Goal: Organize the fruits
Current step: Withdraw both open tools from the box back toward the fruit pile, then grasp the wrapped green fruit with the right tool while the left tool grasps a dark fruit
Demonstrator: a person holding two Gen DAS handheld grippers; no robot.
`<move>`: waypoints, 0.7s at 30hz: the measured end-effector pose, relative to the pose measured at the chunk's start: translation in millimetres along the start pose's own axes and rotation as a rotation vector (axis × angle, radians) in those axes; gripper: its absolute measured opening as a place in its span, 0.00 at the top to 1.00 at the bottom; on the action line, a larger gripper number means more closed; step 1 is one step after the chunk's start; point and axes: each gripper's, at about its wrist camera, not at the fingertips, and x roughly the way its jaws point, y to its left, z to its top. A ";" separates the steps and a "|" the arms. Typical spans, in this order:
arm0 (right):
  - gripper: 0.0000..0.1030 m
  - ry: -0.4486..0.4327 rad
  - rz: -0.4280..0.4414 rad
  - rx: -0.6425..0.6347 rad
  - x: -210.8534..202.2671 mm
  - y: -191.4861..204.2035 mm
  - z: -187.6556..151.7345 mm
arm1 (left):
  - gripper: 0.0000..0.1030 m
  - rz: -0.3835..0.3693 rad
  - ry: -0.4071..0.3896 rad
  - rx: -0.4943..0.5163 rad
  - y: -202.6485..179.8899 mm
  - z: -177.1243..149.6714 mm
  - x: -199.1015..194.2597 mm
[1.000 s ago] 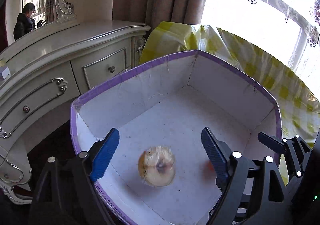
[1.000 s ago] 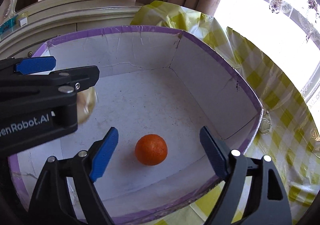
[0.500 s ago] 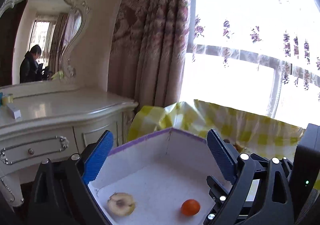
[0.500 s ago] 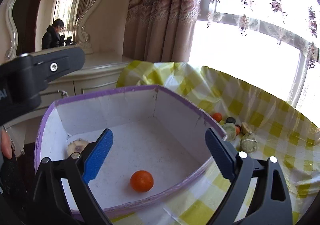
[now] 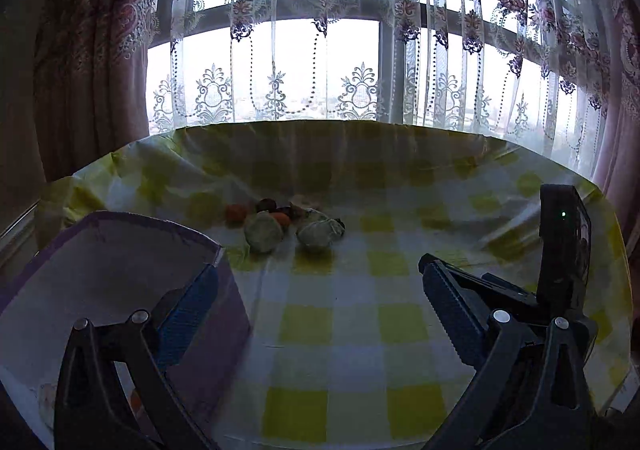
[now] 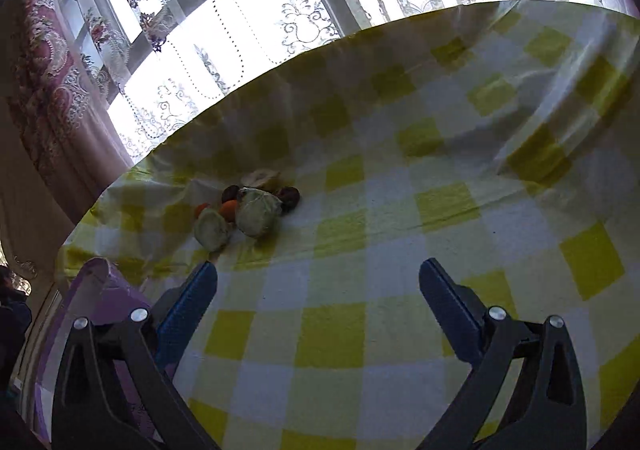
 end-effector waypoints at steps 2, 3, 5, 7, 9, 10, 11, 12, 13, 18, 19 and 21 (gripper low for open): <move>0.02 0.053 -0.063 -0.031 19.1 -13.0 0.3 | 0.04 0.002 0.098 0.052 -14.9 -15.7 35.8; 0.02 0.079 -0.082 -0.044 28.3 -17.7 -0.6 | 0.04 0.000 0.131 0.074 -20.7 -22.3 50.5; 0.02 0.137 -0.067 -0.019 43.1 -26.8 2.2 | 0.04 -0.015 0.183 0.098 -26.9 -33.7 74.2; 0.02 0.156 -0.065 -0.053 53.5 -24.7 7.2 | 0.04 -0.038 0.233 0.080 -26.4 -41.4 90.8; 0.02 0.174 -0.081 -0.134 63.4 -11.5 13.3 | 0.04 -0.075 0.289 0.042 -20.2 -45.2 103.4; 0.02 0.187 -0.075 -0.173 70.3 -4.6 14.9 | 0.04 -0.086 0.307 0.019 -16.5 -47.2 108.0; 0.02 0.202 -0.065 -0.208 76.9 1.9 16.8 | 0.04 -0.089 0.315 -0.002 -12.3 -50.3 111.2; 0.02 0.212 -0.060 -0.242 84.1 11.0 19.7 | 0.04 -0.088 0.326 -0.021 -8.9 -52.6 114.9; 0.02 0.219 -0.057 -0.280 91.7 19.2 21.0 | 0.04 -0.097 0.343 -0.046 -5.3 -53.2 117.8; 0.02 0.287 0.028 -0.462 133.8 66.3 32.8 | 0.04 -0.126 0.352 -0.087 -2.7 -57.8 121.4; 0.02 0.305 0.062 -0.498 142.2 76.3 34.0 | 0.04 -0.119 0.370 -0.084 -3.7 -59.2 124.8; 0.02 0.334 0.106 -0.565 159.2 97.6 35.4 | 0.04 -0.066 0.415 -0.086 -3.5 -58.6 132.9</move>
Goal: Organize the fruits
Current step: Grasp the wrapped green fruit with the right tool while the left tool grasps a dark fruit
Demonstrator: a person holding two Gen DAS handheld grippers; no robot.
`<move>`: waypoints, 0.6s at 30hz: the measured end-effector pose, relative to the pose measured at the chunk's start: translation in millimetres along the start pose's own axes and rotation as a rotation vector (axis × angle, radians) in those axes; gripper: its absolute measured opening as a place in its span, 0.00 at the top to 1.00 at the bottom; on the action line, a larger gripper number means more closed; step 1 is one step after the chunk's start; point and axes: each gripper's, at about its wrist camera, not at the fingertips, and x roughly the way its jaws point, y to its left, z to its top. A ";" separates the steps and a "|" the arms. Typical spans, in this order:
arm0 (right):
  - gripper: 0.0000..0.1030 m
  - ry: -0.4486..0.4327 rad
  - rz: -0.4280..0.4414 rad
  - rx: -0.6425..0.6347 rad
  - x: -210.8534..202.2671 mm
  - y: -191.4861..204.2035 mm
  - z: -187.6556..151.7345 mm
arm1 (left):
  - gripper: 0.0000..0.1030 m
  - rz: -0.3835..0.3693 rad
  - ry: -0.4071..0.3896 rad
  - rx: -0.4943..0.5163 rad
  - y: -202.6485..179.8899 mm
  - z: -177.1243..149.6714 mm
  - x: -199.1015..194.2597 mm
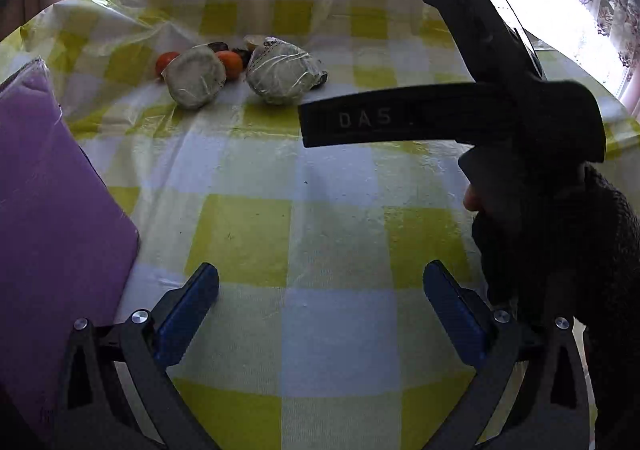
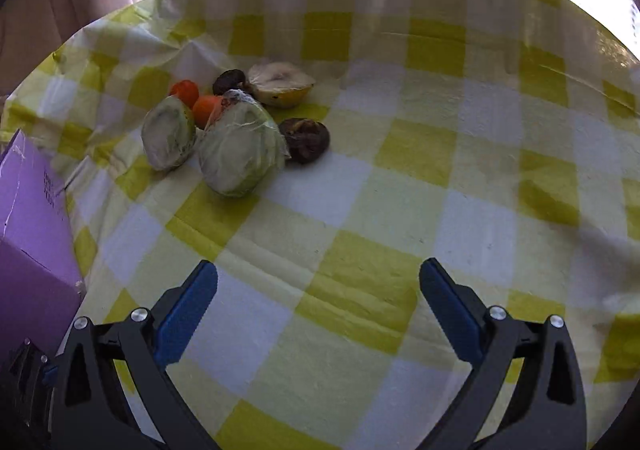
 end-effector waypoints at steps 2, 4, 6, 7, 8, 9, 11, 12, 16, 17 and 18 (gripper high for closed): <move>0.02 0.014 0.045 -0.062 12.9 15.6 16.2 | 0.04 0.007 -0.003 0.000 -0.2 -1.0 -0.5; 0.02 0.034 0.056 -0.131 25.2 33.3 28.9 | 0.04 -0.003 -0.007 -0.005 0.8 -1.2 -1.2; 0.02 0.046 0.051 -0.202 36.5 52.4 38.4 | 0.04 -0.013 -0.013 -0.017 2.9 -1.9 -3.1; 0.02 0.055 0.045 -0.227 42.8 58.3 42.0 | 0.04 -0.013 -0.014 -0.018 3.2 -2.0 -3.1; 0.02 0.060 0.043 -0.237 48.3 62.4 46.3 | 0.04 -0.011 -0.013 -0.016 3.2 -1.9 -2.9; 0.02 0.057 0.039 -0.234 52.0 63.4 50.9 | 0.04 -0.011 -0.013 -0.017 3.1 -1.8 -2.7; 0.02 0.069 0.056 -0.211 60.6 60.8 58.6 | 0.04 -0.015 -0.016 -0.020 3.5 -2.3 -3.5; 0.07 0.060 0.049 -0.201 61.4 58.8 60.4 | 0.04 -0.014 -0.015 -0.019 4.1 -1.3 -2.8; 0.39 0.021 0.031 -0.147 49.3 38.6 50.5 | 0.04 -0.013 -0.014 -0.018 3.0 -0.5 -2.6; 0.40 0.014 0.014 -0.143 44.0 34.7 44.8 | 0.04 -0.014 -0.014 -0.019 3.1 -0.4 -2.8; 0.41 0.009 0.005 -0.131 38.0 29.8 38.7 | 0.04 -0.013 -0.014 -0.019 3.0 -0.2 -3.0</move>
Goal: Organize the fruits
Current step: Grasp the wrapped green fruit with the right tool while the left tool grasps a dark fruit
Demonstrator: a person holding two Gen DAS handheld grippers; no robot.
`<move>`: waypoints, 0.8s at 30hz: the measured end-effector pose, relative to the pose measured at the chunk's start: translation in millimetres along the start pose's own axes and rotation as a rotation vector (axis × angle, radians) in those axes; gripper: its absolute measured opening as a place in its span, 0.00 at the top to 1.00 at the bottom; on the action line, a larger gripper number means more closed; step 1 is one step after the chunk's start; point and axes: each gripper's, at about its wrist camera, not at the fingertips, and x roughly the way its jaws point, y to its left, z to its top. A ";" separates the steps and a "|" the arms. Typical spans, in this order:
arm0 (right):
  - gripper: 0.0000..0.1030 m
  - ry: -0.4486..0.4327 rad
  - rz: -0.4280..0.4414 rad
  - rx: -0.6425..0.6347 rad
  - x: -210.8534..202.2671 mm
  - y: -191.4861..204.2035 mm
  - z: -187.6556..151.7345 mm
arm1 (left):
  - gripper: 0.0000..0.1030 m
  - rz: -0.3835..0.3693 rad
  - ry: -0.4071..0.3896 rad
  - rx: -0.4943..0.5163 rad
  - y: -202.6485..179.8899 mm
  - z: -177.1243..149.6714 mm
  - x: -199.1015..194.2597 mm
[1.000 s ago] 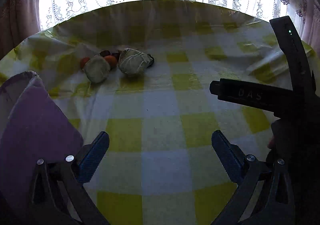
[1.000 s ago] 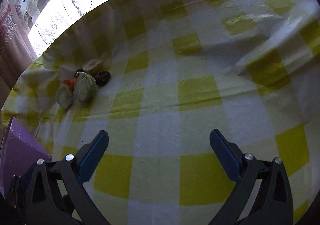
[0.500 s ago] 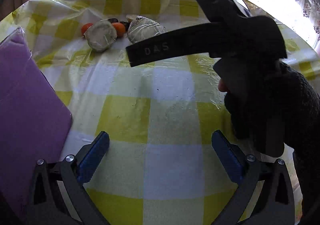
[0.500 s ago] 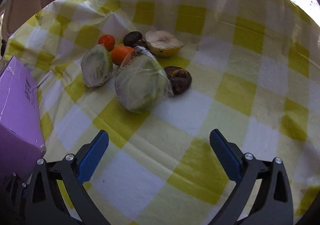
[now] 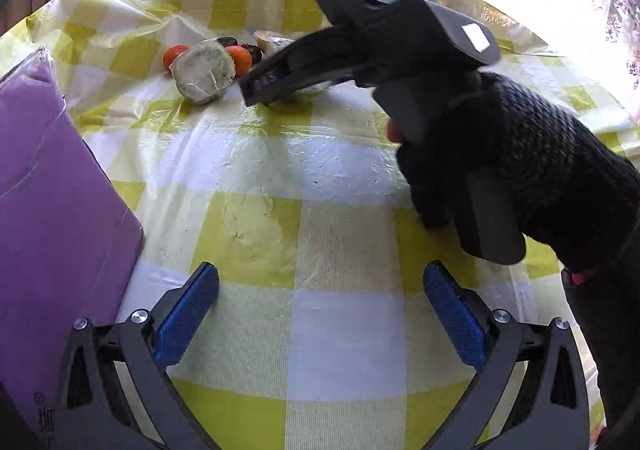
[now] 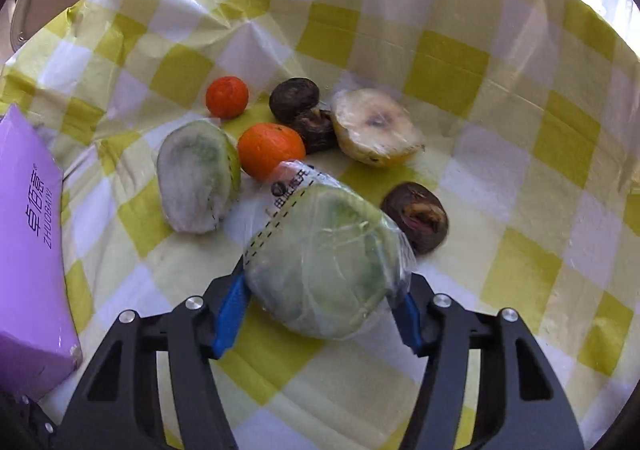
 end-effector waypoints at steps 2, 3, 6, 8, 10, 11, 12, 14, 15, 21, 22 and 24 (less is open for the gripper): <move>0.41 -0.009 -0.007 0.058 -14.2 -11.2 -14.7 | 0.04 0.002 0.001 0.002 -1.3 0.7 0.2; 0.41 -0.016 -0.010 0.096 -22.4 -18.9 -23.2 | 0.04 0.002 0.001 0.002 -1.3 0.6 0.1; 0.41 -0.036 -0.038 0.227 -46.8 -49.9 -53.5 | 0.04 0.005 0.004 0.004 -1.8 1.0 0.2; 0.41 -0.051 -0.069 0.305 -59.1 -68.6 -72.2 | 0.04 0.011 0.008 0.010 -3.0 0.8 0.1; 0.41 -0.068 -0.092 0.381 -70.3 -89.7 -90.9 | 0.04 0.018 0.013 0.017 -4.5 2.0 1.2; 0.41 -0.079 -0.096 0.420 -76.1 -98.6 -100.0 | 0.04 0.021 0.015 0.019 -5.6 2.0 1.3; 0.41 -0.094 -0.098 0.455 -82.4 -106.7 -108.2 | 0.04 0.024 0.018 0.023 -6.3 2.0 1.3; 0.41 -0.118 -0.111 0.513 -93.4 -117.7 -123.5 | 0.04 0.035 0.028 0.034 -8.3 2.7 2.3; 0.41 -0.135 -0.116 0.539 -98.8 -122.2 -131.2 | 0.04 0.046 0.034 0.036 -9.8 4.1 3.5; 0.41 -0.169 -0.078 0.609 -103.5 -135.6 -140.2 | 0.04 0.016 0.029 -0.037 -16.6 53.9 37.1; 0.41 -0.172 -0.061 0.625 -103.2 -138.3 -141.6 | 0.04 0.032 0.015 -0.059 -16.5 67.5 46.5; 0.41 -0.187 -0.048 0.651 -104.7 -141.2 -145.1 | 0.04 0.075 0.006 -0.105 -12.4 96.1 68.8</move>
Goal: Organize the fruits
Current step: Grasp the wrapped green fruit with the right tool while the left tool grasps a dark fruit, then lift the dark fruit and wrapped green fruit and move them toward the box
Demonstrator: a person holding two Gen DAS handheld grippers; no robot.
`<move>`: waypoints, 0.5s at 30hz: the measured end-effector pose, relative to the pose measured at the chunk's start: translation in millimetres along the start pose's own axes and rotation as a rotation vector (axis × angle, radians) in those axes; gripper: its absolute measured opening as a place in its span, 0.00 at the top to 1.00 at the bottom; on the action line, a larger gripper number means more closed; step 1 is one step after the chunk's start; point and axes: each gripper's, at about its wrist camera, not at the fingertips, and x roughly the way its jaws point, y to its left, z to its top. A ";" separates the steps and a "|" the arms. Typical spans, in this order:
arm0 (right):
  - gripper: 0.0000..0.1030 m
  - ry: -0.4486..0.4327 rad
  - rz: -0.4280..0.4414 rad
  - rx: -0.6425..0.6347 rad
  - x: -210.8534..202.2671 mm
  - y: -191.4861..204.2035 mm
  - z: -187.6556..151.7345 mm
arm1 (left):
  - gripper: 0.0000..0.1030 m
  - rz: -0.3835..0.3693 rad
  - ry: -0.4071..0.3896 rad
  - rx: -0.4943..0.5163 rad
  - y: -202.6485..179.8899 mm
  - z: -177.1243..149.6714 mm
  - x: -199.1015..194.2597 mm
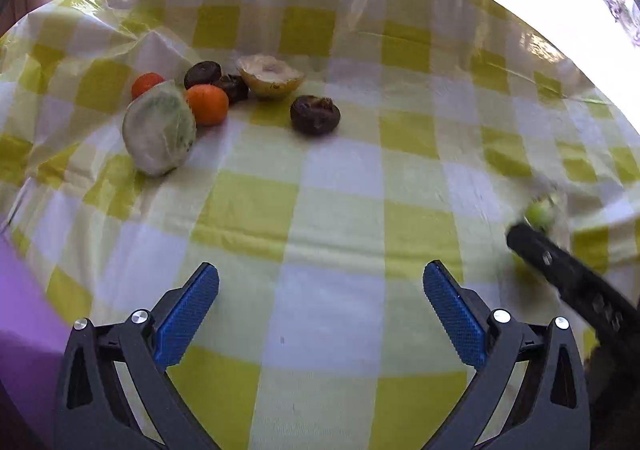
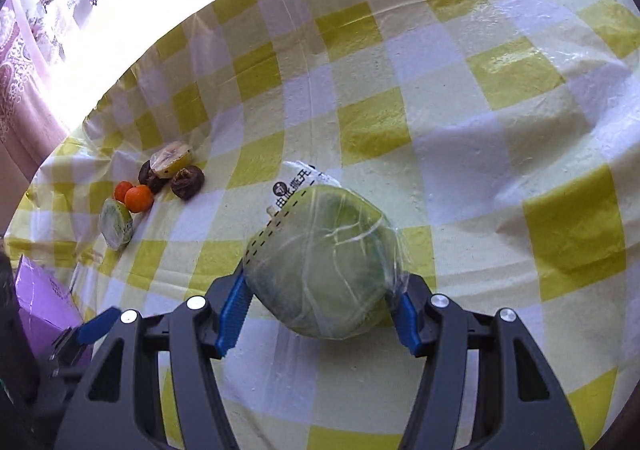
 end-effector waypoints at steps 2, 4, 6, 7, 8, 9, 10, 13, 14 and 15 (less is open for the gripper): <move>0.41 -0.002 0.004 0.007 1.0 1.4 0.6 | 0.05 0.025 0.017 -0.043 1.2 29.7 23.2; 0.40 0.000 -0.003 0.001 2.5 4.5 1.3 | 0.05 0.048 0.023 -0.055 0.7 54.2 42.9; 0.40 0.000 0.001 0.003 1.9 4.0 1.2 | 0.06 0.068 0.030 -0.043 -2.8 73.1 58.8; 0.40 0.000 0.002 0.004 1.7 3.7 1.0 | 0.06 0.072 0.030 -0.033 -4.8 80.3 64.8; 0.40 0.000 0.002 0.004 2.0 3.9 1.4 | 0.09 0.084 0.030 -0.019 -7.2 85.7 69.5; 0.40 0.001 0.002 0.004 2.1 4.2 1.4 | 0.13 0.098 0.031 0.005 -10.6 89.3 73.3; 0.40 0.001 0.002 0.004 2.1 4.2 1.4 | 0.16 0.114 0.031 0.033 -14.2 90.9 75.2; 0.40 0.000 0.004 0.006 1.9 3.6 1.1 | 0.48 0.070 -0.013 0.107 -23.9 84.1 65.6; 0.40 0.000 0.004 0.006 2.2 3.7 1.3 | 0.60 0.059 -0.020 0.122 -25.6 80.8 62.1; 0.40 0.000 0.004 0.006 2.3 3.8 1.4 | 0.62 0.037 -0.024 0.126 -25.2 77.4 58.4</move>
